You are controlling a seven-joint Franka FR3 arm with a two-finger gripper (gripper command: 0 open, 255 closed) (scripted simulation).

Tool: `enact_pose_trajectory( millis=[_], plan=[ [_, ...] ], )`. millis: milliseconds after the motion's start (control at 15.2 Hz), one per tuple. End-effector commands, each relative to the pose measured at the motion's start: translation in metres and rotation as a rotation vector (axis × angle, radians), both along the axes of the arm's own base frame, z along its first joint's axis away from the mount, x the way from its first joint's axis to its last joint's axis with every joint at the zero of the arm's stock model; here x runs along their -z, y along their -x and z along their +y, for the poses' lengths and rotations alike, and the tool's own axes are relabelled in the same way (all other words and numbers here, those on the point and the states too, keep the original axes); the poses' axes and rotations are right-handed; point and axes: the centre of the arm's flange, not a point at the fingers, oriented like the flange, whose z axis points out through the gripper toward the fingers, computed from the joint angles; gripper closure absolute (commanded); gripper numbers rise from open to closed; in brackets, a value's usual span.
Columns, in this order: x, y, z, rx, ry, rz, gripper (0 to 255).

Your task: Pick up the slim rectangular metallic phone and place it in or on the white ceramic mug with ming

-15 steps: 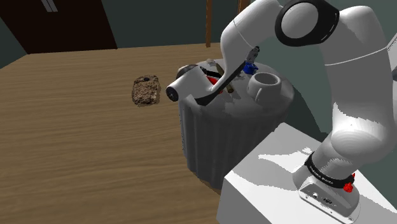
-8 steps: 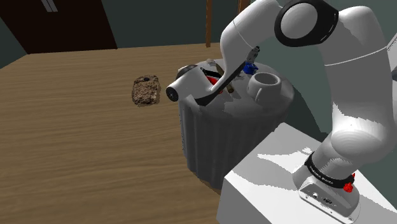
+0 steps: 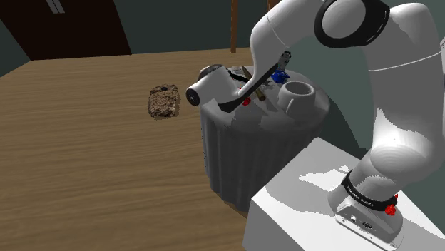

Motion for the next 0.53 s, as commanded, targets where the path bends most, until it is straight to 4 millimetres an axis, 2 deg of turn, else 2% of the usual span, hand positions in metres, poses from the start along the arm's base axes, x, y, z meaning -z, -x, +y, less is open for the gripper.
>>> enact_pose_trajectory(
  millis=[0,462],
  plan=[
    [-0.010,0.000,0.000,0.000,0.000,0.000,255],
    [-0.047,0.000,0.000,0.000,0.000,0.000,255]
  ],
)
